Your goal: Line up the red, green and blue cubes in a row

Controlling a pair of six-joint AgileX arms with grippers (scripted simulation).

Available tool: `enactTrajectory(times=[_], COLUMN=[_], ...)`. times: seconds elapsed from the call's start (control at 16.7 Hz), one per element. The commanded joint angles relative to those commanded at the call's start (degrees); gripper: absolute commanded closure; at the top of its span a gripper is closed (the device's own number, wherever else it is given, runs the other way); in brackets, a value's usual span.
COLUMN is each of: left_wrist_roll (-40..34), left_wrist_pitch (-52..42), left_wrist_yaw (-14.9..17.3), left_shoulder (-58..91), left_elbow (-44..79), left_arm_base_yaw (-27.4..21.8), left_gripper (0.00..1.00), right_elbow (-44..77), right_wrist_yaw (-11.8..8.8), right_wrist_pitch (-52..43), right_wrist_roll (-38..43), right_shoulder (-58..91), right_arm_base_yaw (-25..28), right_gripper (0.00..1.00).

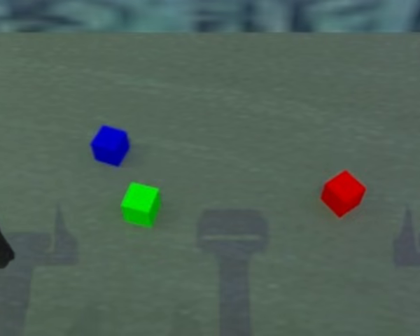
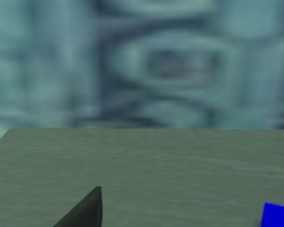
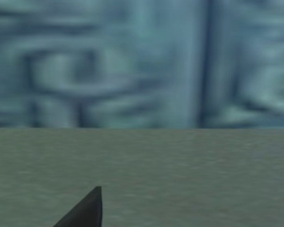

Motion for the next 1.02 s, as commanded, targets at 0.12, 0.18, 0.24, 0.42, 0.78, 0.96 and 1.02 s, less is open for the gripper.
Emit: enactTrajectory(times=[0.12,0.18,0.24,0.42,0.78,0.96,1.02], left_wrist_roll=[0.0,0.0,0.0,0.0,0.0,0.0,0.0], left_wrist_pitch=[0.0,0.0,0.0,0.0,0.0,0.0,0.0], left_wrist_yaw=[0.0,0.0,0.0,0.0,0.0,0.0,0.0], left_shoulder=[0.0,0.0,0.0,0.0,0.0,0.0,0.0], left_elbow=[0.0,0.0,0.0,0.0,0.0,0.0,0.0], left_arm_base_yaw=[0.0,0.0,0.0,0.0,0.0,0.0,0.0], left_gripper=[0.0,0.0,0.0,0.0,0.0,0.0,0.0], right_elbow=[0.0,0.6,1.8,8.8,32.5,46.0,50.4], right_wrist_yaw=[0.0,0.0,-0.1,-0.2,0.0,0.1,0.1], right_wrist_pitch=[0.0,-0.4,-1.2,-5.8,-21.8,-31.7,-35.0], right_wrist_roll=[0.0,-0.1,-0.3,-1.3,-5.0,-7.2,-7.9], right_shoulder=[0.0,0.6,1.8,9.0,39.2,59.2,65.9], right_arm_base_yaw=[0.0,0.2,0.5,2.1,7.2,10.2,11.2], right_gripper=[0.0,0.0,0.0,0.0,0.0,0.0,0.0])
